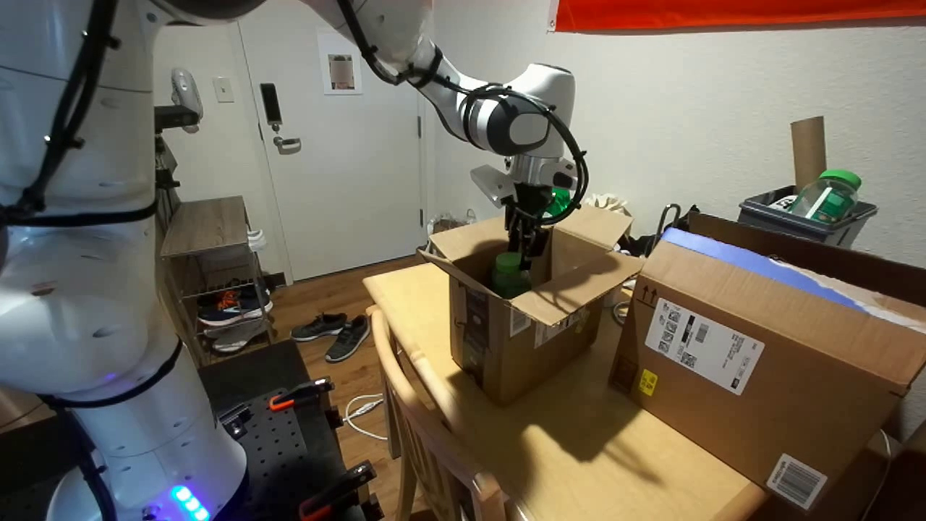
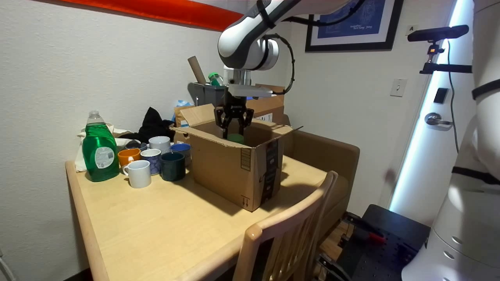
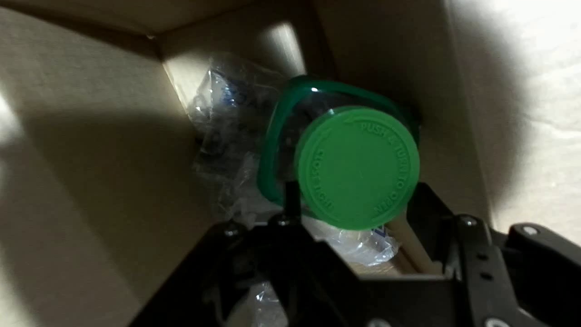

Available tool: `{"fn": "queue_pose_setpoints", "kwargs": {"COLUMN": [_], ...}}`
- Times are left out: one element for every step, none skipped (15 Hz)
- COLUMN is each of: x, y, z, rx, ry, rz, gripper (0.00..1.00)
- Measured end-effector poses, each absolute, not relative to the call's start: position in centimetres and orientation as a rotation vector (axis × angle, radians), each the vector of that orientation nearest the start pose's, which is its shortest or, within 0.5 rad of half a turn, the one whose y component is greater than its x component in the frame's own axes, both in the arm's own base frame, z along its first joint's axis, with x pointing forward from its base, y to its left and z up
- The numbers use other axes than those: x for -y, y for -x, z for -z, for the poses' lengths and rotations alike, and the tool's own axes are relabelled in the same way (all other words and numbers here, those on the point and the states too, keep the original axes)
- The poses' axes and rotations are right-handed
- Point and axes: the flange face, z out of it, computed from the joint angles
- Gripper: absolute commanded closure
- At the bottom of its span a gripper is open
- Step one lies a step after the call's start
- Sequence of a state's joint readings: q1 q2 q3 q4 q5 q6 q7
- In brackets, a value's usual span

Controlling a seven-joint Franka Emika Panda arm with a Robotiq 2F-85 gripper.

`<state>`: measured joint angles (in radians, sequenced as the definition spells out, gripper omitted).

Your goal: Remove the green bottle from the box.

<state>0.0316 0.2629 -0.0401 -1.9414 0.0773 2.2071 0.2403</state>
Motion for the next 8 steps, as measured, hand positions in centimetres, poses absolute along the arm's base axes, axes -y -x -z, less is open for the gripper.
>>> {"fn": "queue_pose_setpoints", "kwargs": {"x": [0.1, 0.1, 0.0, -0.3, -0.6, -1.1, -1.6, -2.2], "y": [-60.8, -60.7, -60.6, -60.4, -60.3, -60.2, -60.1, -60.0], "z": [-34.9, -34.7, -34.5, -34.3, -34.1, -33.9, -33.9, -33.9], "rx": [-0.451, -0.448, -0.443, -0.430, -0.404, -0.379, -0.342, -0.316], "ry": [3.057, 3.058, 3.059, 3.061, 3.064, 3.067, 3.070, 3.072], "rz": [-0.006, -0.011, -0.019, -0.028, -0.036, -0.044, -0.053, -0.059], "gripper": [0.08, 0.01, 0.00, 0.00, 0.00, 0.00, 0.08, 0.12]}}
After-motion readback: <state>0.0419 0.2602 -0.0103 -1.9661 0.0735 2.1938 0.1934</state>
